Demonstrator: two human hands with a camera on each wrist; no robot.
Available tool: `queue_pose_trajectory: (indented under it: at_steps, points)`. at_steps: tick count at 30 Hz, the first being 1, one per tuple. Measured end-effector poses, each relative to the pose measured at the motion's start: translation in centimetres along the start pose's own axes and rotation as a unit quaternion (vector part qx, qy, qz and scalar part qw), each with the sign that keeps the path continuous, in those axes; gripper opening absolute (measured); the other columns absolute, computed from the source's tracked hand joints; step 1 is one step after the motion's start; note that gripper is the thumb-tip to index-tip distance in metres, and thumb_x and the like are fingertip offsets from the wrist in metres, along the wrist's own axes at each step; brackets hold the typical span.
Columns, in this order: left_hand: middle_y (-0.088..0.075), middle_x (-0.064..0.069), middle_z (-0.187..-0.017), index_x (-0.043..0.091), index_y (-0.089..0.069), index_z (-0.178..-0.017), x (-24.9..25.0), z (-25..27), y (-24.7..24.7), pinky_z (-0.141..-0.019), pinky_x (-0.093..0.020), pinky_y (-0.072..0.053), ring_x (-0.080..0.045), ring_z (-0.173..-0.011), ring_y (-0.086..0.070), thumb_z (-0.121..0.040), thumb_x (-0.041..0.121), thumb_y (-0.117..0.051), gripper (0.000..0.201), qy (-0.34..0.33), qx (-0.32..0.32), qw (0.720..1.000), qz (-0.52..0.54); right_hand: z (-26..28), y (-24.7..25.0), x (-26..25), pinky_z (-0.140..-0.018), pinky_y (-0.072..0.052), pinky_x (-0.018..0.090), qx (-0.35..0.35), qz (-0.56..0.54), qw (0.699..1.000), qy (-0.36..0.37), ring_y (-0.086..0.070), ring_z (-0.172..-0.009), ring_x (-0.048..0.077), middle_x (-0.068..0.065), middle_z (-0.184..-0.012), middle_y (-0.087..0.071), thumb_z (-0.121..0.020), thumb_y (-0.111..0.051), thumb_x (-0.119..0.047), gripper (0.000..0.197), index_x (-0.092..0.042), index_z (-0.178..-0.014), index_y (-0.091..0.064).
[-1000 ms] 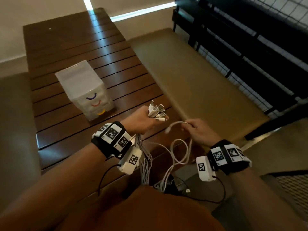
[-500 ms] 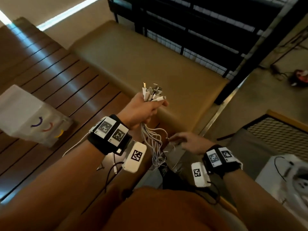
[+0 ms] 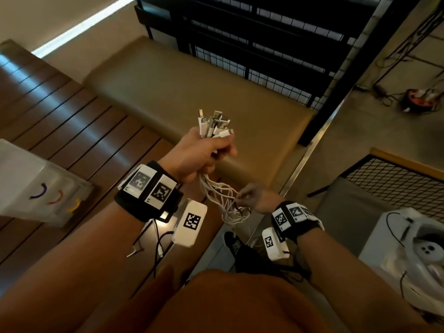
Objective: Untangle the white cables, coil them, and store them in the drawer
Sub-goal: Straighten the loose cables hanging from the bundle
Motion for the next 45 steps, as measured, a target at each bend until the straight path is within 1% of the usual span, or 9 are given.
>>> queue_pose_trajectory:
  at_steps: [4,9,15,22,29,33,36,41,45]
  points:
    - [-0.053,-0.002,-0.062,0.010,-0.051,-0.067,0.5,0.5,0.6,-0.036,-0.018,-0.022,-0.007,-0.038,-0.028,-0.083,0.036,-0.057,0.031,-0.016,-0.010,0.999,0.039,0.8,2.5,5.4,-0.066,-0.041,0.022,0.059,0.034,0.992,-0.106,-0.055,-0.075,0.009,-0.007,-0.083,-0.061,-0.094,-0.060,-0.031,0.017,-0.018,-0.097,-0.070]
    - [-0.050,-0.005,-0.064,0.010,-0.049,-0.066,-0.1,0.5,0.6,-0.035,-0.016,-0.024,-0.006,-0.036,-0.028,-0.085,0.035,-0.055,0.032,-0.024,0.012,0.996,0.090,0.9,2.8,6.7,-0.076,-0.042,0.028,0.065,0.089,0.982,-0.152,-0.062,-0.094,0.021,0.004,-0.097,-0.065,-0.095,-0.058,-0.027,0.018,-0.014,-0.103,-0.068]
    - [-0.042,-0.004,-0.058,0.009,-0.068,-0.082,-0.8,1.4,-1.4,-0.035,-0.016,-0.020,-0.006,-0.037,-0.021,-0.086,0.043,-0.047,0.040,0.051,-0.105,0.992,0.045,4.1,8.0,8.4,-0.072,-0.044,0.031,0.315,0.058,0.926,-0.201,-0.055,-0.082,0.024,0.004,-0.089,-0.059,-0.098,-0.052,-0.018,0.012,-0.011,-0.098,-0.061]
    - [-0.040,-0.001,-0.055,0.009,-0.071,-0.085,-1.3,1.7,-0.7,-0.039,-0.022,-0.015,-0.012,-0.046,-0.016,-0.089,0.042,-0.045,0.042,0.058,-0.114,0.991,0.043,6.3,8.8,14.0,-0.082,-0.049,0.035,0.246,0.030,0.922,-0.299,-0.062,-0.102,0.037,0.018,-0.111,-0.066,-0.096,-0.051,-0.014,0.020,-0.009,-0.101,-0.070]
    - [-0.042,0.001,-0.056,0.003,-0.066,-0.104,-3.0,-0.1,-1.7,-0.035,-0.017,-0.020,-0.006,-0.039,-0.026,-0.096,0.028,-0.049,0.031,0.066,-0.105,0.989,-0.081,6.2,7.3,11.7,-0.067,-0.047,0.025,0.140,-0.099,0.963,-0.206,-0.063,-0.092,0.020,0.008,-0.112,-0.067,-0.101,-0.045,-0.014,0.025,-0.015,-0.110,-0.068]
    - [-0.040,0.001,-0.058,0.007,-0.068,-0.104,-4.5,-1.3,-2.9,-0.034,-0.016,-0.023,-0.005,-0.039,-0.029,-0.097,0.025,-0.052,0.025,0.094,-0.116,0.981,-0.123,6.5,7.8,8.3,-0.090,-0.052,0.038,0.109,-0.155,0.971,-0.146,-0.064,-0.100,0.024,0.009,-0.112,-0.066,-0.101,-0.042,-0.010,0.026,-0.023,-0.101,-0.065]
    - [-0.042,0.003,-0.056,0.003,-0.065,-0.106,-4.7,-2.3,-3.5,-0.037,-0.017,-0.027,-0.006,-0.041,-0.034,-0.094,0.024,-0.057,0.026,0.082,-0.103,0.977,-0.169,7.3,8.6,5.4,-0.091,-0.050,0.036,0.092,-0.147,0.980,-0.097,-0.063,-0.100,0.017,0.004,-0.111,-0.066,-0.102,-0.041,-0.011,0.026,-0.025,-0.106,-0.062]
    - [-0.063,0.003,-0.068,0.021,-0.071,-0.091,-5.4,-3.8,-4.2,-0.050,-0.021,-0.044,-0.010,-0.056,-0.056,-0.089,0.026,-0.067,0.006,0.032,-0.038,0.971,-0.232,8.7,9.0,-0.1,-0.080,-0.054,0.024,0.080,-0.176,0.981,-0.015,-0.065,-0.092,0.010,0.000,-0.103,-0.069,-0.101,-0.042,-0.007,0.030,-0.026,-0.104,-0.064]
    - [-0.072,-0.007,-0.094,0.016,-0.066,-0.103,-7.5,-4.8,-4.7,-0.071,-0.036,-0.060,-0.019,-0.080,-0.071,-0.072,0.039,-0.079,0.041,0.055,-0.048,0.968,-0.240,10.2,9.5,-3.5,-0.077,-0.054,0.022,0.065,-0.196,0.977,0.042,-0.066,-0.096,0.017,0.009,-0.107,-0.068,-0.101,-0.041,-0.005,0.033,-0.024,-0.107,-0.067]
Point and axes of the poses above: each hand's wrist, its own z-axis away from the middle knuckle, its own y-axis out of the back of the hand, x = y × z, the point moved 7 cm from there along -z, towards the middle knuckle
